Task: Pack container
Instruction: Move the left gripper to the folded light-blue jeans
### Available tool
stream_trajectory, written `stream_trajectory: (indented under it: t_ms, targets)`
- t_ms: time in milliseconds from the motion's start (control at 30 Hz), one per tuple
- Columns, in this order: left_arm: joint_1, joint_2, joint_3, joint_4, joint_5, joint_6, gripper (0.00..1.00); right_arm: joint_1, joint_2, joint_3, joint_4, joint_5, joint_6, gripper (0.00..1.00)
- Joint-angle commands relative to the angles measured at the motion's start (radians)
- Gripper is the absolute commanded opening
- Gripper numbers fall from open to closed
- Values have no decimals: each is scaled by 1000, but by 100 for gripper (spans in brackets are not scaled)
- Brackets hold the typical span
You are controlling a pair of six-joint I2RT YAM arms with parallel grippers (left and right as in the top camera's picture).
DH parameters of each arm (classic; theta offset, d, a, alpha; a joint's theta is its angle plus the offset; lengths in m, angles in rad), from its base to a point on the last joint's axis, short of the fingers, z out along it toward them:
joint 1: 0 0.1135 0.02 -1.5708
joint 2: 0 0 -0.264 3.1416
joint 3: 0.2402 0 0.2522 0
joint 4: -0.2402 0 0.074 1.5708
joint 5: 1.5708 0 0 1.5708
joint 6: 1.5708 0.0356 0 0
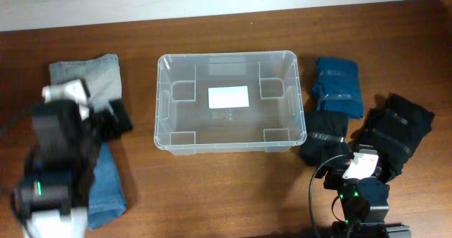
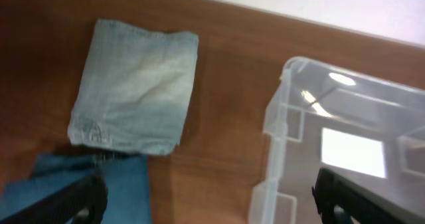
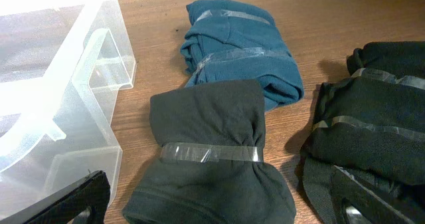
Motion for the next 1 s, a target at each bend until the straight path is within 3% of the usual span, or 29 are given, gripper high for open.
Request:
stream_trajectory:
  t_ms: [0,133,367,500,967]
  targets:
    - [16,173,130,-57,-12,105,100,-7,-10,-7,-1,-2,-4,98]
    - [107,330,221,-88,12,57,100,-7,-10,-7,-1,-1,-4,98]
    - [378,503,264,-48,223,47,100,-7,-10,-7,-1,-1,-4,98]
    - [467,562,264,-55,303,35,99,-7,-10,-7,-1,-1,-4,98]
    - [505,636,264,-6,255,33,100,-7,-10,-6,-1,-1,-4,98]
